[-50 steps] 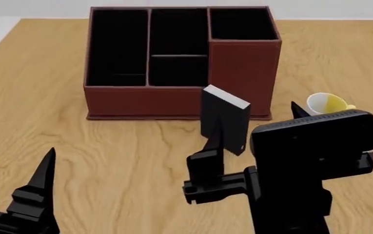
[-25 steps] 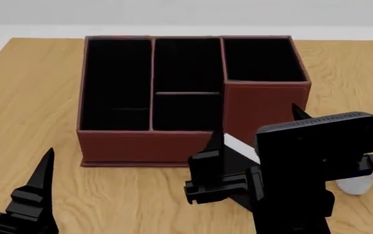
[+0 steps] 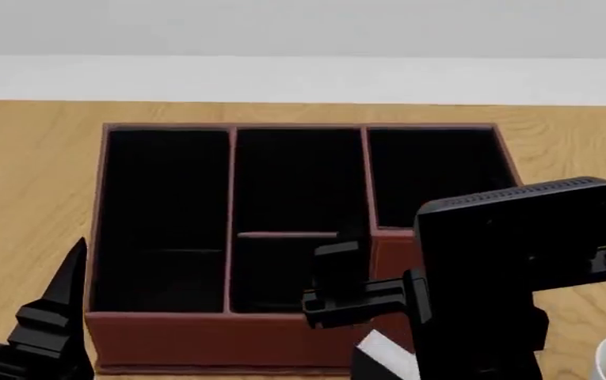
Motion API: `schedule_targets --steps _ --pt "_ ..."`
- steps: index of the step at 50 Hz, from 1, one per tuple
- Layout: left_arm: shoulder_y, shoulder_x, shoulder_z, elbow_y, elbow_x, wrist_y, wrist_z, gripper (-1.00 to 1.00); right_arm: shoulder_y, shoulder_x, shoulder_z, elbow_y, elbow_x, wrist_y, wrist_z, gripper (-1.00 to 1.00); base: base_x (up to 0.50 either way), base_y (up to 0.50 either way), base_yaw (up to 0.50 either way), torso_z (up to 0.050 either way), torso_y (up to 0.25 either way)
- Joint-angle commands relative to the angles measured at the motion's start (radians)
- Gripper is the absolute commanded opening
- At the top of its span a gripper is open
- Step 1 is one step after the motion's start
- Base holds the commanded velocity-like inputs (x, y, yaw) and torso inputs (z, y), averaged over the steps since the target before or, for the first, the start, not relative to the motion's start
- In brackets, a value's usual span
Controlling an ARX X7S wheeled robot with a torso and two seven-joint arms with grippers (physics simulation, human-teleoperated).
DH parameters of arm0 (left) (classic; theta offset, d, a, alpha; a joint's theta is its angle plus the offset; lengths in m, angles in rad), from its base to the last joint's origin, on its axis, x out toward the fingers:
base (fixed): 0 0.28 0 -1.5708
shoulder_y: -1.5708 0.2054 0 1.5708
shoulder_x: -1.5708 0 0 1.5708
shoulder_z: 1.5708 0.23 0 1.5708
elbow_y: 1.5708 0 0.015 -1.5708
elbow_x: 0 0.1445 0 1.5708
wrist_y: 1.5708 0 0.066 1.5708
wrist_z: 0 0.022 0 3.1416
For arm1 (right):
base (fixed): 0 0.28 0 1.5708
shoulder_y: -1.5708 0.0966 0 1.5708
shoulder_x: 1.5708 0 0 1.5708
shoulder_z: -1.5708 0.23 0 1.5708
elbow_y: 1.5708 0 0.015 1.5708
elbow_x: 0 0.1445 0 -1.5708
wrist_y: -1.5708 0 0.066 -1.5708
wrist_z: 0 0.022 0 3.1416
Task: Pick up the book and place it in the front compartment of the caddy.
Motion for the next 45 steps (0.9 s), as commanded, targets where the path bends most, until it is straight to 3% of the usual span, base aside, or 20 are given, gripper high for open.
schedule_targets --steps 1,21,29,32,36,39,45 --pt "-0.007 -0.008 0.01 -0.003 -0.007 0.011 -0.008 1.0 0.011 0.004 -0.004 -0.011 0.008 0.017 0.008 1.0 0.5 0.0 0.0 0.0 0.0" --pt "0.006 -0.02 0.026 -0.001 0.006 0.036 -0.006 1.0 -0.014 0.01 -0.016 -0.012 0.02 0.006 0.022 1.0 0.5 0.0 0.0 0.0 0.002" --pt "0.025 -0.028 0.029 -0.001 0.028 0.053 0.01 1.0 0.039 0.047 -0.033 -0.08 0.076 0.153 0.012 1.0 0.08 0.0 0.0 0.0 0.002" --pt "0.034 -0.028 0.034 -0.002 0.044 0.061 0.021 1.0 0.053 0.107 0.04 -0.069 0.335 0.154 0.165 1.0 0.0 0.0 0.0 0.0 0.0" --pt "0.04 -0.028 0.042 -0.008 0.063 0.071 0.034 1.0 0.148 0.249 0.152 0.035 0.935 0.152 0.689 1.0 0.0 0.0 0.0 0.0 0.0" --pt "0.041 -0.028 0.048 -0.011 0.072 0.076 0.039 1.0 0.209 0.331 0.143 0.105 1.385 0.127 0.96 1.0 0.0 0.0 0.0 0.0 0.0" --pt "0.044 -0.024 0.063 -0.018 0.093 0.087 0.052 1.0 0.316 0.485 0.003 0.145 1.747 -0.013 1.212 1.0 0.0 0.0 0.0 0.0 0.0"
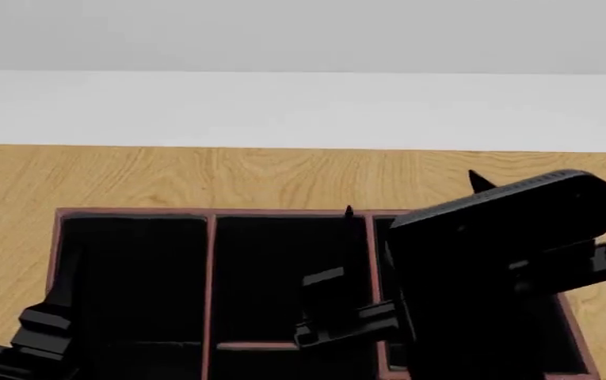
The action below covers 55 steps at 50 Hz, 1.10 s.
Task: Pick up the book and place it in the front compartment of the caddy.
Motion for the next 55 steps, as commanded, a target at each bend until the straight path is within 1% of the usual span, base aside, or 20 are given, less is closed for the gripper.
schedule_targets --steps 1,5,7,14,26,33,41,47,55 --pt "0.011 0.001 0.022 -0.01 0.038 0.022 0.024 1.0 0.166 0.236 -0.071 0.094 0.794 -0.107 0.555 1.0 0.0 0.0 0.0 0.0 0.0" --pt "0.003 0.003 0.03 -0.015 0.037 0.022 0.021 1.0 0.202 0.288 -0.132 0.102 0.908 -0.165 0.603 1.0 0.0 0.0 0.0 0.0 0.0" --pt "-0.002 0.003 0.033 -0.018 0.038 0.022 0.02 1.0 0.225 0.324 -0.186 0.101 0.974 -0.185 0.631 1.0 0.0 0.0 0.0 0.0 0.0" --pt "-0.008 0.005 0.047 -0.023 0.046 0.025 0.02 1.0 0.316 0.403 -0.308 0.092 1.121 -0.252 0.707 1.0 0.0 0.0 0.0 0.0 0.0" --pt "-0.007 -0.001 0.051 -0.027 0.049 0.038 0.019 1.0 0.451 0.481 -0.477 0.041 1.314 -0.359 0.779 1.0 0.0 0.0 0.0 0.0 0.0" --pt "-0.01 -0.008 0.049 -0.028 0.042 0.042 0.014 1.0 0.472 0.51 -0.551 -0.002 1.357 -0.407 0.786 1.0 0.0 0.0 0.0 0.0 0.0" --pt "-0.025 -0.009 0.053 -0.029 0.025 0.04 -0.001 1.0 0.462 0.545 -0.597 -0.048 1.378 -0.44 0.77 1.0 0.0 0.0 0.0 0.0 0.0" --pt "-0.036 -0.009 0.058 -0.032 0.017 0.039 -0.008 1.0 0.417 0.557 -0.617 -0.076 1.363 -0.448 0.749 1.0 0.0 0.0 0.0 0.0 0.0" --pt "-0.04 -0.011 0.068 -0.034 0.022 0.042 -0.009 1.0 0.289 0.59 -0.586 -0.11 1.296 -0.452 0.688 1.0 0.0 0.0 0.0 0.0 0.0"
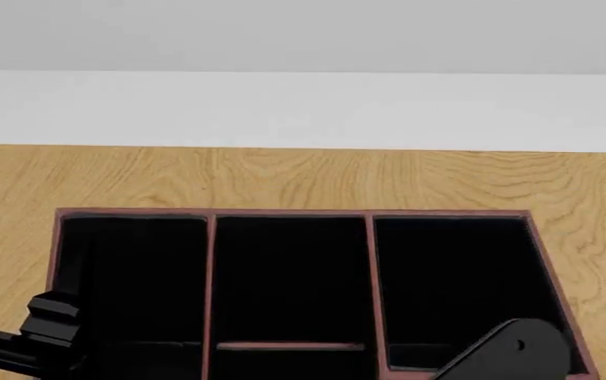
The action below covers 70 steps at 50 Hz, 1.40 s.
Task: Pick up the book and place it in the front compartment of the caddy.
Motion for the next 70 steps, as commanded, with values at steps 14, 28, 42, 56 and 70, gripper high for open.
schedule_targets --steps 14,28,42,56,70 --pt "0.004 -0.008 0.022 0.002 0.009 0.016 -0.005 1.0 -0.227 0.089 0.051 -0.018 -0.132 0.039 -0.146 1.0 0.0 0.0 0.0 0.0 0.0" --pt "0.002 -0.011 0.034 0.001 0.01 0.022 -0.012 1.0 -0.236 0.088 0.025 0.039 -0.168 0.105 -0.182 1.0 0.0 0.0 0.0 0.0 0.0" --pt "0.012 -0.021 0.037 -0.001 0.018 0.037 -0.008 1.0 -0.24 0.04 -0.004 0.112 -0.223 0.171 -0.238 1.0 0.0 0.0 0.0 0.0 0.0" --pt "0.024 -0.03 0.038 -0.001 0.026 0.054 -0.006 1.0 -0.29 -0.006 -0.008 0.158 -0.304 0.213 -0.307 1.0 0.0 0.0 0.0 0.0 0.0" --pt "0.023 -0.04 0.038 -0.001 0.018 0.063 -0.011 1.0 -0.361 -0.026 0.017 0.19 -0.401 0.239 -0.39 1.0 0.0 0.0 0.0 0.0 0.0"
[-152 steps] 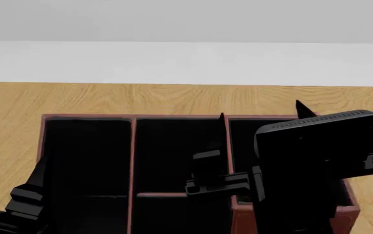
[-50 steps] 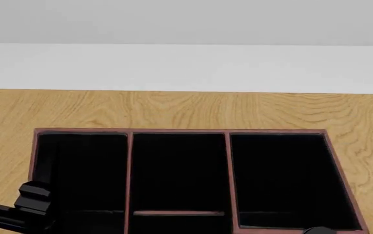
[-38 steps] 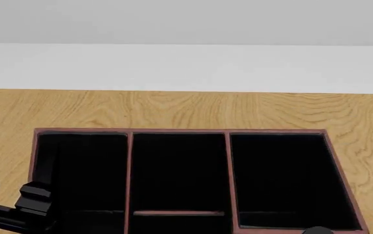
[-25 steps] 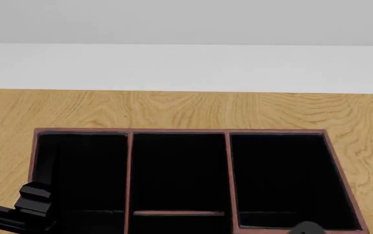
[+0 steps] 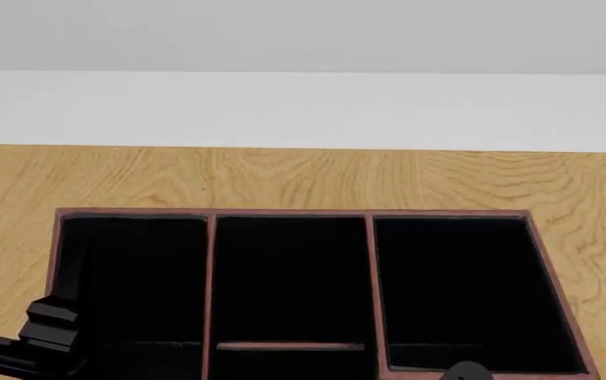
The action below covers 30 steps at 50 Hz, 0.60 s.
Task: Pick up the book and place it in the front compartment of the caddy.
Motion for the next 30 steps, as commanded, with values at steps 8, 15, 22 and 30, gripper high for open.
schedule_targets --steps 8,15,22,30 --pt "-0.013 -0.006 0.009 -0.004 -0.013 0.005 -0.012 1.0 -0.05 -0.034 0.008 0.059 -0.105 0.051 -0.098 1.0 0.0 0.0 0.0 0.0 0.0" --pt "-0.021 -0.005 0.016 -0.011 -0.013 0.006 -0.014 1.0 -0.059 -0.042 0.016 0.08 -0.145 0.067 -0.137 1.0 0.0 0.0 0.0 0.0 0.0" --pt "-0.02 -0.006 0.023 -0.012 -0.01 0.009 -0.014 1.0 -0.083 -0.055 0.021 0.091 -0.189 0.077 -0.175 1.0 0.0 0.0 0.0 0.0 0.0" --pt "-0.006 -0.011 0.026 -0.011 0.003 0.02 -0.008 1.0 -0.095 -0.08 0.016 0.114 -0.245 0.096 -0.221 1.0 0.0 0.0 0.0 0.0 0.0"
